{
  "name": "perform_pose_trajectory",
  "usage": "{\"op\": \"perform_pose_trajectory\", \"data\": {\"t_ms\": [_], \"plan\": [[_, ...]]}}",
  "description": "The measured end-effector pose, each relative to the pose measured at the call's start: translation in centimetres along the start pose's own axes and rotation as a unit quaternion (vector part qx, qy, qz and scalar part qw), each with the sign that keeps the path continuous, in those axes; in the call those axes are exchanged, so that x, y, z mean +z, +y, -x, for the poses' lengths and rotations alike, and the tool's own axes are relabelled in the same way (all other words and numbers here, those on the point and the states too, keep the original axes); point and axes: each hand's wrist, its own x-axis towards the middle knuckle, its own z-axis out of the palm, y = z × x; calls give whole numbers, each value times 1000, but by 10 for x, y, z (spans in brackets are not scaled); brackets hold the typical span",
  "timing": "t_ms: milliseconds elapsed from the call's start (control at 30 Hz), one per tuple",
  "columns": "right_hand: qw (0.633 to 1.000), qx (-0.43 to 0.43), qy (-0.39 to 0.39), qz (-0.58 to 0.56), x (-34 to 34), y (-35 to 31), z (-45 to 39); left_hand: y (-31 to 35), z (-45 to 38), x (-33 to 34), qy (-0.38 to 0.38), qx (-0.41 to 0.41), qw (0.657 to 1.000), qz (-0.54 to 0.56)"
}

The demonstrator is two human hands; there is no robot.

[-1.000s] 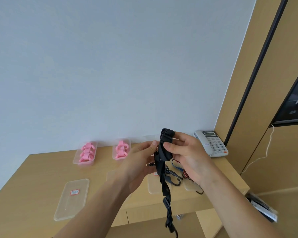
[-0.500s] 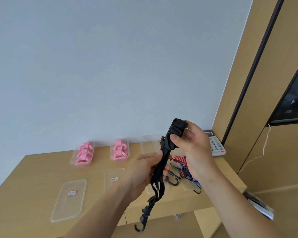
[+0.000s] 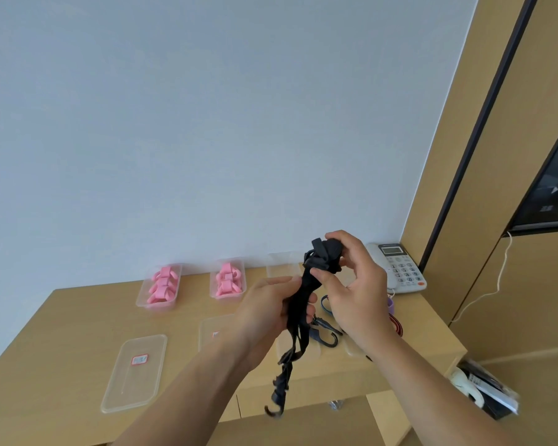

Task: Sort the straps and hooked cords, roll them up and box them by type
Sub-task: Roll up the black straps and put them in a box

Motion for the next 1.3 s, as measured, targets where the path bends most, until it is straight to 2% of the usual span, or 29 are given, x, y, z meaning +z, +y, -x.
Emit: {"op": "perform_pose_trajectory", "data": {"t_ms": [133, 233, 500, 600, 667, 767, 867, 933, 1000, 1067, 1100, 1300], "plan": [[995, -70, -4, 65, 2, 3, 5, 4, 1, 1, 6, -16, 997, 79], [988, -120, -18, 99, 2, 2, 7, 4, 0, 1, 11, -12, 996, 91], [974, -189, -82, 96, 1, 5, 13, 7, 3, -3, -2, 1, 991, 136], [984, -131, -113, 40, -1, 4, 17, 9, 3, -9, -32, 18, 994, 107], [991, -82, -105, -5, -4, 0, 15, 7, 3, -10, -55, 30, 994, 93], [999, -20, -33, -35, -4, -6, 11, 4, 3, -10, -69, 37, 994, 74], [990, 116, 12, -75, -4, -12, 8, 4, 5, -8, -76, 43, 995, 53], [970, 222, -31, -94, -6, -13, 3, 4, 5, -9, -78, 46, 994, 53], [930, 302, -120, -172, -9, -11, -1, 4, 5, -9, -80, 49, 994, 51], [895, 323, -186, -246, -14, -16, -2, 4, 6, -8, -90, 50, 994, 42], [893, 316, -196, -255, -16, -18, -1, 3, 7, -8, -95, 50, 993, 39], [924, 271, -197, -182, -21, -18, -2, 4, 7, -6, -96, 33, 992, 79]]}}
